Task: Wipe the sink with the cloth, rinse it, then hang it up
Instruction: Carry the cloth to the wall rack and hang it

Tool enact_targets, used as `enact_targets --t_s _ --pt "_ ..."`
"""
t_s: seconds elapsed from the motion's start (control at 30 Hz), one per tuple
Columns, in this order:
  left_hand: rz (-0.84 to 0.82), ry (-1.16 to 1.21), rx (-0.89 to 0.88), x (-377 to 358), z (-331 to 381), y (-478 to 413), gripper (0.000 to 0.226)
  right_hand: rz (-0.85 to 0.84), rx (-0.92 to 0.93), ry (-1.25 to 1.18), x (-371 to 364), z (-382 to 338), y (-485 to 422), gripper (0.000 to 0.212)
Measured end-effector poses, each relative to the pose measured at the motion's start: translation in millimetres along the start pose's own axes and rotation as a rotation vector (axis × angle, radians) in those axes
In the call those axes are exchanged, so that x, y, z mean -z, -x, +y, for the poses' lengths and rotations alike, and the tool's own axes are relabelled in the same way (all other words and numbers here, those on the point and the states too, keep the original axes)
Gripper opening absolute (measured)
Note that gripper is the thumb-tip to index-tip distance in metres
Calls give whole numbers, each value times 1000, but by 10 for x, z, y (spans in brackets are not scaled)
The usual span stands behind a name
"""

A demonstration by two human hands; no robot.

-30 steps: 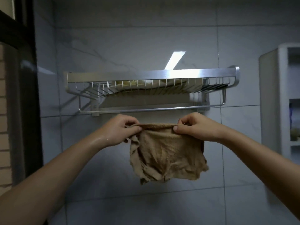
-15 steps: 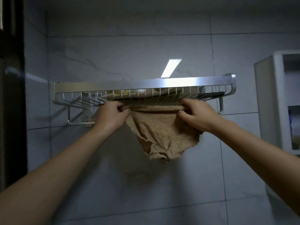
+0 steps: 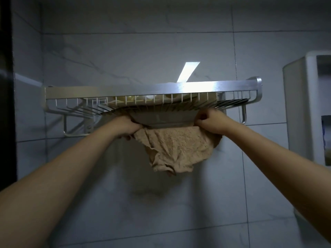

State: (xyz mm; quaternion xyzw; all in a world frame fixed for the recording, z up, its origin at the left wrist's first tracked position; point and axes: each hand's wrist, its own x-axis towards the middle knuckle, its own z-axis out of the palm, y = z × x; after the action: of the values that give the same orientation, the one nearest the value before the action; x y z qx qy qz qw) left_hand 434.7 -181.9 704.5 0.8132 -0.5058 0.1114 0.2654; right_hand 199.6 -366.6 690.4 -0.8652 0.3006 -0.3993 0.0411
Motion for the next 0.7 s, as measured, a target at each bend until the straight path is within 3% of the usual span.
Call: enact_targets --t_s 0.1,0.2,0.37,0.47,0.57,0.7 --pt "243 -11 -90 -96 -149 108 38 167 151 -40 -39 21 109 17" --pt "485 63 -154 -220 -253 222 30 267 233 -61 -78 8 246 16" --pt "751 -23 -460 -353 -199 387 19 302 328 209 -102 30 415 29" --pt "691 -169 -647 -490 -120 468 31 377 435 384 -153 -15 516 40" --pt "642 -308 -694 -575 -95 452 45 383 481 511 -286 -66 566 47" --pt "592 -434 -747 -529 -205 397 51 409 489 547 -286 77 553 36"
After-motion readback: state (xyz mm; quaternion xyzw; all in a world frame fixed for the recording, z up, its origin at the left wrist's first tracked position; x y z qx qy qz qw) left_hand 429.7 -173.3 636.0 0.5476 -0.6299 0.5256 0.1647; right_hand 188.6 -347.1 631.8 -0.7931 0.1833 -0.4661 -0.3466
